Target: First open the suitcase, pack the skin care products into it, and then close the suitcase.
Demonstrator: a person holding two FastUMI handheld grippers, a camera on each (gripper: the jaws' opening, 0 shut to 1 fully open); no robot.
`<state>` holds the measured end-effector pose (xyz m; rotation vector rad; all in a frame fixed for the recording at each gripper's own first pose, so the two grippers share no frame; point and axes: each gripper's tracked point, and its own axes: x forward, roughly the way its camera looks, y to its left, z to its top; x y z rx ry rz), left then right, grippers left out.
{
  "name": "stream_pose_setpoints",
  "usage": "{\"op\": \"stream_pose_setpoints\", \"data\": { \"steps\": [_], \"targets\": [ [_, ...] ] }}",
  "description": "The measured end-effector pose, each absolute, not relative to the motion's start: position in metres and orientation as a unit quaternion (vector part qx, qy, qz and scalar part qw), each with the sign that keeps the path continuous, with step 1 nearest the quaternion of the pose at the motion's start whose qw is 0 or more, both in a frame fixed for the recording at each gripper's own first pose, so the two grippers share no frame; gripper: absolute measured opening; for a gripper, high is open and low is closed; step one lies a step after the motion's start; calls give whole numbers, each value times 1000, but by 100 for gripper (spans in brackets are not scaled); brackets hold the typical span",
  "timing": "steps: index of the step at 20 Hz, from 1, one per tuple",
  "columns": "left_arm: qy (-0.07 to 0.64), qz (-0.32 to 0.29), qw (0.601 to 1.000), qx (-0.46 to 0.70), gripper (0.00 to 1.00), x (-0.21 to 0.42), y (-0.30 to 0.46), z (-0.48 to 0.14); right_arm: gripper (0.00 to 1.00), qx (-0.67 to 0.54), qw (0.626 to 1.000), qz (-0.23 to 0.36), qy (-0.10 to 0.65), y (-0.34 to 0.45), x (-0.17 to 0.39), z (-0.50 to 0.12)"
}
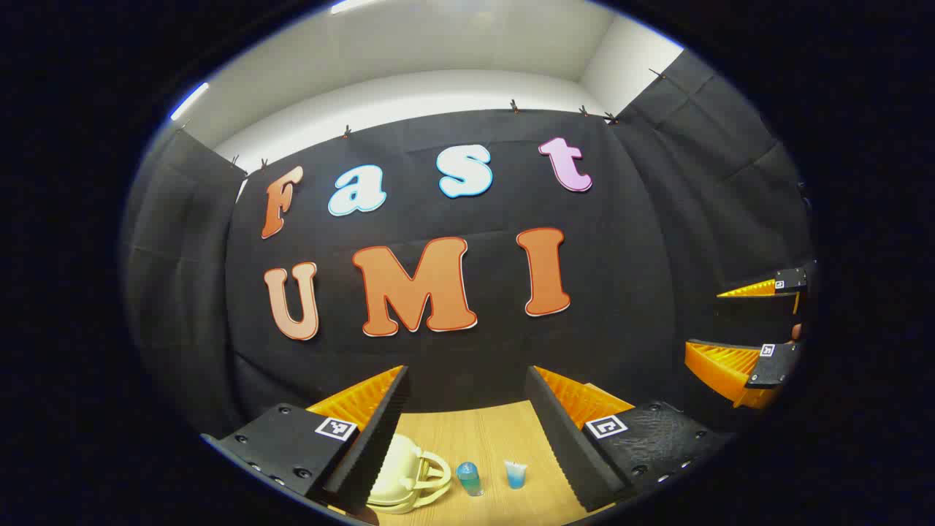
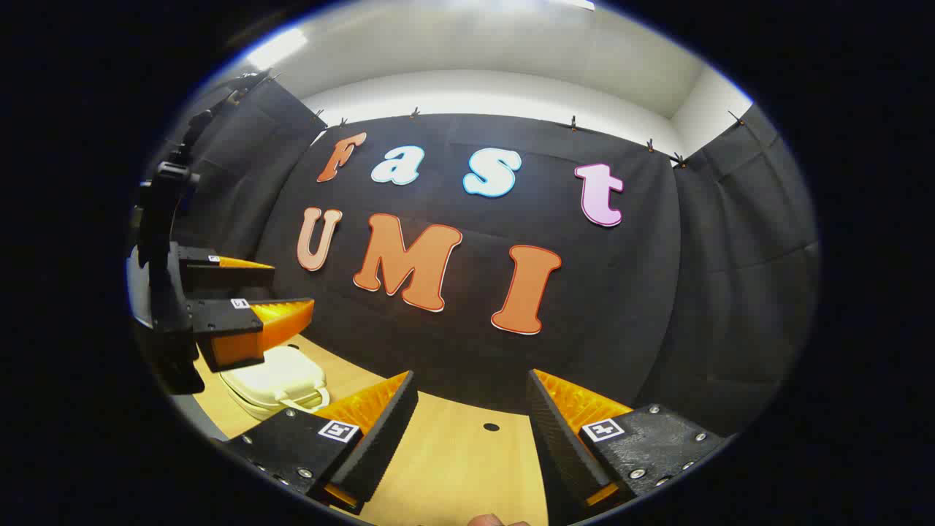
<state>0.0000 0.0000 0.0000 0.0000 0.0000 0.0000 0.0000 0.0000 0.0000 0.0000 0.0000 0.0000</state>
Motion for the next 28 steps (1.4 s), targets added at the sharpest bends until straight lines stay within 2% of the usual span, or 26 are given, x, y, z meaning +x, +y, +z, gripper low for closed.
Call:
{"op": "stream_pose_setpoints", "data": {
  "steps": [1, 2, 3, 5, 6, 9, 10, 11, 12, 13, 15, 18, 22, 23, 27, 28],
  "targets": [
    [1, -6, 1000, 0, 100, 0, 2, -1, 98, 3, 1000, -9, 2, 7, 3, 0],
    [2, -7, 1000, -5, 97, 2, 7, -2, 95, 3, 1000, -20, 9, 13, 8, -1],
    [1, -11, 1000, -8, 100, 3, 9, -3, 99, 0, 999, -33, 15, 16, 12, -2],
    [-9, -17, 1000, -4, 98, 9, 17, 1, 95, 0, 999, -48, 21, 28, 24, 4],
    [-16, -19, 1000, 0, 100, 12, 21, 5, 95, 0, 999, -46, 20, 35, 30, 12],
    [-40, -48, 998, 11, 100, 19, 20, 8, 95, -6, 998, -51, -21, 49, 39, 41],
    [-37, -59, 998, -5, 97, 19, 16, 4, 92, 3, 998, -51, -21, 56, 39, 41],
    [-31, -70, 997, -22, 97, 17, 9, 0, 95, 6, 999, -49, -13, 64, 38, 34],
    [-24, -74, 996, -36, 100, 16, 4, -4, 95, 0, 999, -47, -5, 70, 38, 27],
    [-13, -73, 996, -45, 98, 14, 3, -10, 95, -14, 999, -48, 4, 72, 38, 21],
    [1, -67, 996, -50, 100, 14, 7, -17, 95, -31, 998, -52, 22, 75, 41, 13],
    [-7, -61, 997, -45, 98, 16, 15, -17, 95, -14, 997, -68, 35, 76, 41, 3],
    [-21, -62, 997, -39, 100, 23, 20, -17, 95, -11, 993, -107, 43, 61, 38, -6],
    [-21, -66, 997, -35, 98, 23, 22, -18, 95, -4, 993, -108, 48, 60, 38, -8],
    [-12, -81, 996, -26, 100, 21, 23, -28, 95, 9, 991, -117, 67, 57, 39, -18],
    [-3, -82, 996, -22, 98, 21, 25, -33, 98, 7, 991, -115, 72, 59, 42, -22]
  ]
}}
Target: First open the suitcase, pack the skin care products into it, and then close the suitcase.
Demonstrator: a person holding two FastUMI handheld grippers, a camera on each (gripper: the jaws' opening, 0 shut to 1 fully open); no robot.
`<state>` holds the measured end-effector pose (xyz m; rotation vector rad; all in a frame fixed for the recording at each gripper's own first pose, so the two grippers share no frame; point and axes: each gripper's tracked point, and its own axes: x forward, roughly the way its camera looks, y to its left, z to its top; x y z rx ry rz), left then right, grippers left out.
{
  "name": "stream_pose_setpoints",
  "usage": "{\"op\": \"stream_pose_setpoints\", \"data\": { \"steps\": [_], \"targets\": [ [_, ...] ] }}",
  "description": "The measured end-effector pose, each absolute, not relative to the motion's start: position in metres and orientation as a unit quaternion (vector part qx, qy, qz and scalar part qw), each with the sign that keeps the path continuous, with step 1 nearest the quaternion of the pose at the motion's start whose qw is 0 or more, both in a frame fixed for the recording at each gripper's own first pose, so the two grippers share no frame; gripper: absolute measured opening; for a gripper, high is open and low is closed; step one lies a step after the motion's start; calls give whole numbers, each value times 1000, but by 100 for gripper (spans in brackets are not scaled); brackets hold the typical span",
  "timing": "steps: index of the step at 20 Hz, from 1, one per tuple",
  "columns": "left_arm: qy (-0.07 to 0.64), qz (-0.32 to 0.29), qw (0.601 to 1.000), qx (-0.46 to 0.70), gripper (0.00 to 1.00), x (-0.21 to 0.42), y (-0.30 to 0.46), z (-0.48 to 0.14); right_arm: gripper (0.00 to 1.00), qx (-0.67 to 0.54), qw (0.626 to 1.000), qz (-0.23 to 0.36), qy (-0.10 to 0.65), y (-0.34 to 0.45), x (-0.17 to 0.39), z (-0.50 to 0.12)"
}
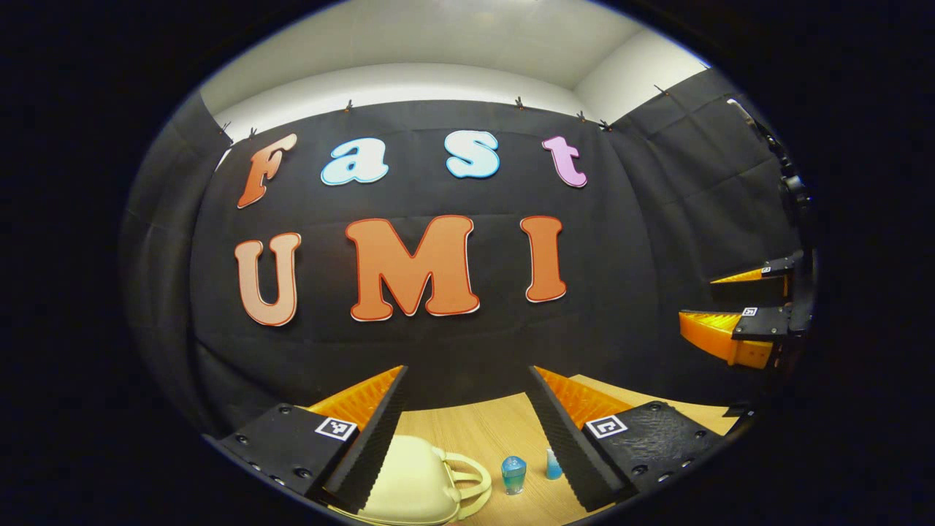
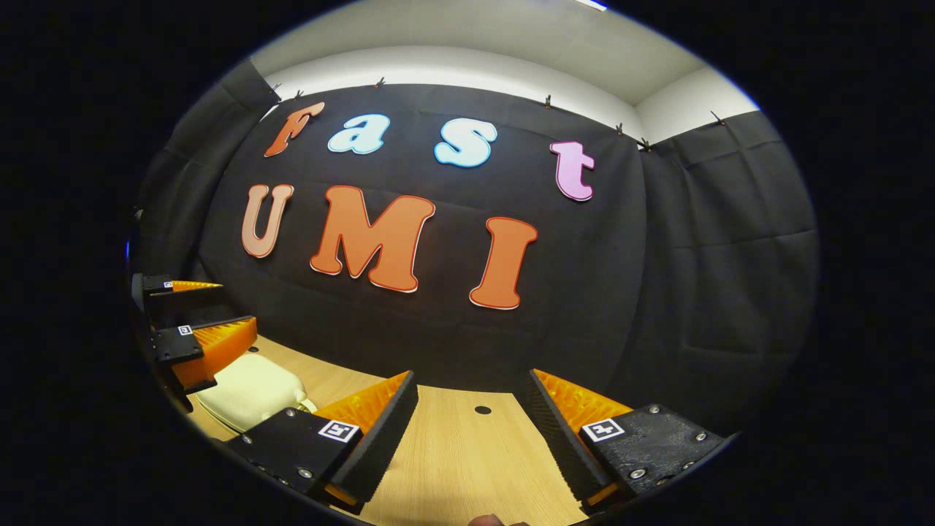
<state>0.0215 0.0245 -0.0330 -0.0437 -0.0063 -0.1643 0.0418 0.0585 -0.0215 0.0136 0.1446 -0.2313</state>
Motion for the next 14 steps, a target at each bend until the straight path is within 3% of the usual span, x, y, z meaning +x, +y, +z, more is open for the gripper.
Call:
{"op": "stream_pose_setpoints", "data": {
  "steps": [14],
  "targets": [
    [109, -143, 962, 207, 98, 8, 60, -116, 95, -6, 983, -148, 105, 42, 48, -44]
  ]
}}
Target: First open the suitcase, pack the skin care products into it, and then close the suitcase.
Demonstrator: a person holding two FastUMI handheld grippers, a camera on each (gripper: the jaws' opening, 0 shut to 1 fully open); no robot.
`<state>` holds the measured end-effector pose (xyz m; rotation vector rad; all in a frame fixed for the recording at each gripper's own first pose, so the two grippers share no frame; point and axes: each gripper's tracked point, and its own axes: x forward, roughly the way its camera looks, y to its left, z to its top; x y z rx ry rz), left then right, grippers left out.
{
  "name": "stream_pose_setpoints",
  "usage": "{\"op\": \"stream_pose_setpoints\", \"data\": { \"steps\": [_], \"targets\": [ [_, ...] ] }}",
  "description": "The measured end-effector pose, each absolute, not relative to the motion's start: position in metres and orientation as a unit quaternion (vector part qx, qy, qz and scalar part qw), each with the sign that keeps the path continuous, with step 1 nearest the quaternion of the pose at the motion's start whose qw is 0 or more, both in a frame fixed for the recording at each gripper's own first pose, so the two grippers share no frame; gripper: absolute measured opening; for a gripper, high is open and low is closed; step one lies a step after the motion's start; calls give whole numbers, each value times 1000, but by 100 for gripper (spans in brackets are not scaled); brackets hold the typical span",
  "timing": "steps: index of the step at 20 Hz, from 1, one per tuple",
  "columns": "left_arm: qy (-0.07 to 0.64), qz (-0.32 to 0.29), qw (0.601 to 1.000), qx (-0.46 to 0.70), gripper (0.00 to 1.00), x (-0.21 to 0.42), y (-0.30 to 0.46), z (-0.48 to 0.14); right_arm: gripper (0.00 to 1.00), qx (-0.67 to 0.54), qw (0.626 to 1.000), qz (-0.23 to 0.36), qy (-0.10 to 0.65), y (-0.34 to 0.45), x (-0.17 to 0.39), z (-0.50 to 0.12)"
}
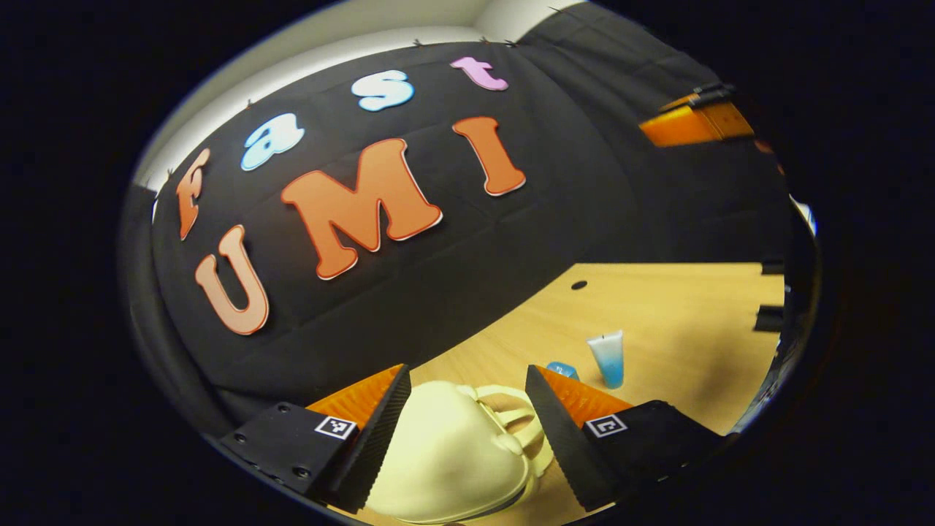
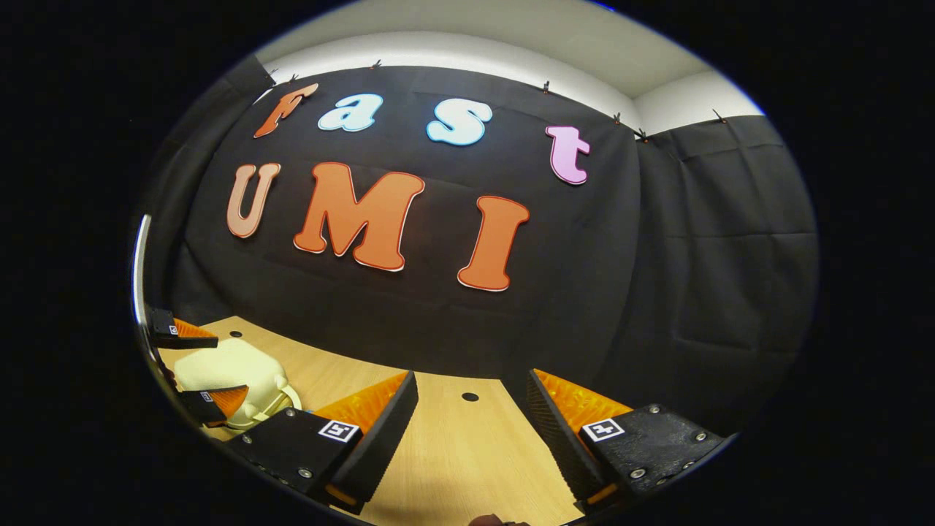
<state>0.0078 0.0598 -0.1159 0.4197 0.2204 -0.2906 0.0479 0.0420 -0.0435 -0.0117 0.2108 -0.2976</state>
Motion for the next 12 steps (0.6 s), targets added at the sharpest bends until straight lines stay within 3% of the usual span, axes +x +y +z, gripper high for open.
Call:
{"op": "stream_pose_setpoints", "data": {
  "steps": [12],
  "targets": [
    [153, -193, 872, 423, 97, 9, 83, -156, 96, -25, 977, -167, 130, 37, 26, -53]
  ]
}}
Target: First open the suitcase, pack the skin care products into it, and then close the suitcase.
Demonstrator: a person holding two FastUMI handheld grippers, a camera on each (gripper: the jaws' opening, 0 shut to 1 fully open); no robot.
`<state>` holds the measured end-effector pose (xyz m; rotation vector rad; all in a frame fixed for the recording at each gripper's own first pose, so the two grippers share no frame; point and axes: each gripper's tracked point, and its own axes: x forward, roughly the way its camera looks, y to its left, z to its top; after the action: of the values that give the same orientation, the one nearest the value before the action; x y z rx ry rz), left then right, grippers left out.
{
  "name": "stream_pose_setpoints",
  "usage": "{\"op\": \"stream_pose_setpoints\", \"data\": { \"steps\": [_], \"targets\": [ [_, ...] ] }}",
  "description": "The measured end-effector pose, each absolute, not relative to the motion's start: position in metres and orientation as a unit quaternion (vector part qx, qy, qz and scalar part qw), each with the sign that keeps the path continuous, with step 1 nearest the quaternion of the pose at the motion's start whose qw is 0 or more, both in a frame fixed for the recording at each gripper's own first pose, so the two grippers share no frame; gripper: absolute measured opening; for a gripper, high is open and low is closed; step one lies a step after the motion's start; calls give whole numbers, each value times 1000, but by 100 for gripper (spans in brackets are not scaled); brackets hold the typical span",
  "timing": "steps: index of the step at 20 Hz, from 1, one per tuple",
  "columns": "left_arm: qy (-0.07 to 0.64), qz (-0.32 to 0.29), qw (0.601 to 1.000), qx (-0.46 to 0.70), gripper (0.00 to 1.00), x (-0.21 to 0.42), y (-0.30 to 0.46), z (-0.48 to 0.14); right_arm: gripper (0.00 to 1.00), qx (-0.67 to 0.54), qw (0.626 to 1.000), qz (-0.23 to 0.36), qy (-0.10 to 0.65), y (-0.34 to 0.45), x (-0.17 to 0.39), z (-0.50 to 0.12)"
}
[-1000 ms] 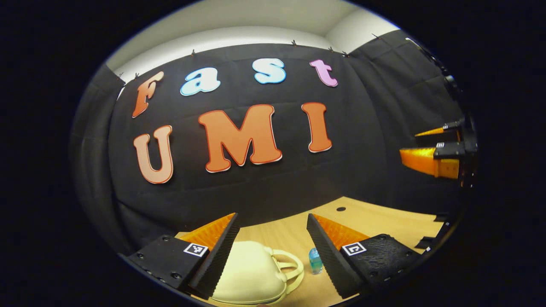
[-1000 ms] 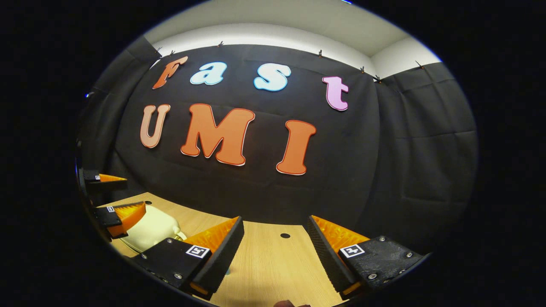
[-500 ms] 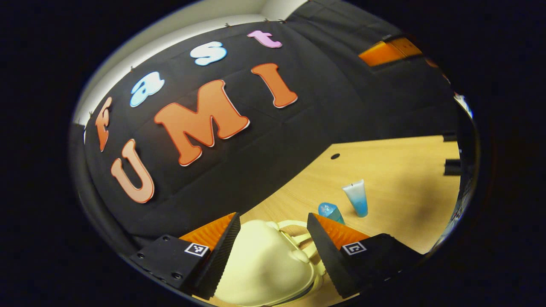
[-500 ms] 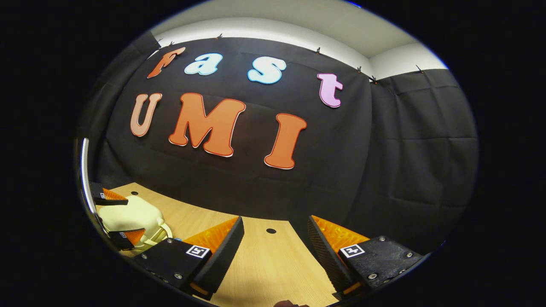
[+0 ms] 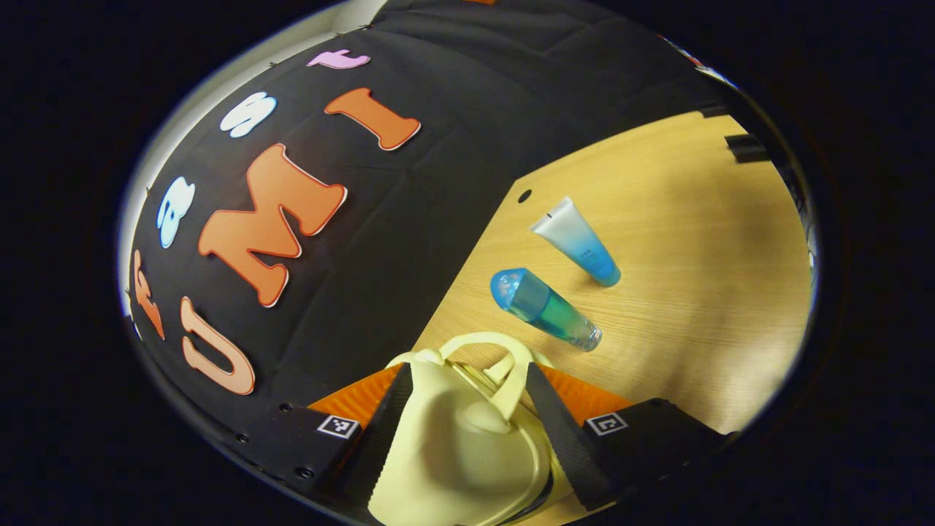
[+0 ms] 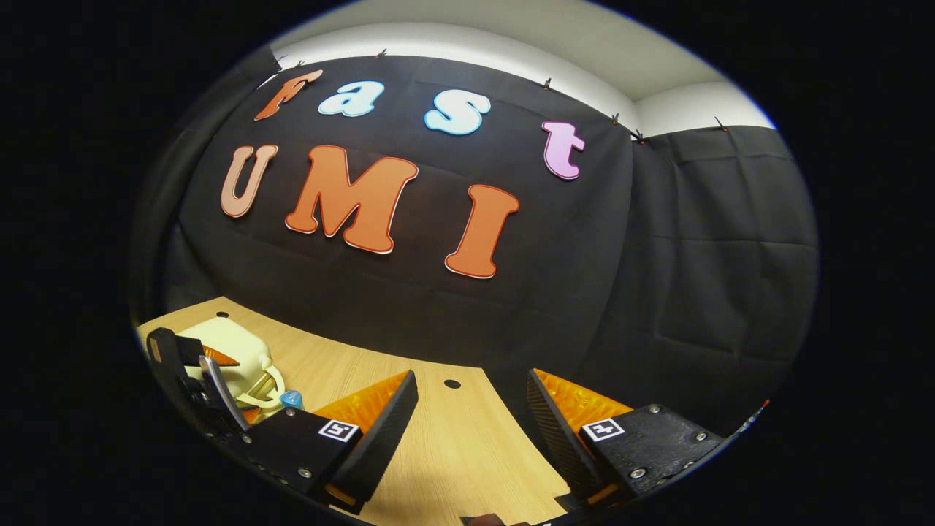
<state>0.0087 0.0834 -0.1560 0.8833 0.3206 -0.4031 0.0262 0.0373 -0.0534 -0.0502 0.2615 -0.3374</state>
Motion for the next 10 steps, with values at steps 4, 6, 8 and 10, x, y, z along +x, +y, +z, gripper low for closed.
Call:
{"op": "stream_pose_setpoints", "data": {
  "steps": [4, 6, 8, 10],
  "targets": [
    [165, -190, 843, 475, 88, 10, 86, -156, 95, -25, 977, -165, 134, 34, 20, -55],
    [173, -185, 834, 491, 81, 11, 87, -162, 96, -25, 977, -164, 135, 29, 18, -57],
    [181, -180, 822, 509, 64, 15, 87, -165, 95, -22, 978, -162, 134, 28, 16, -55],
    [188, -182, 813, 521, 37, 17, 84, -171, 95, -24, 977, -162, 136, 25, 14, -54]
  ]
}}
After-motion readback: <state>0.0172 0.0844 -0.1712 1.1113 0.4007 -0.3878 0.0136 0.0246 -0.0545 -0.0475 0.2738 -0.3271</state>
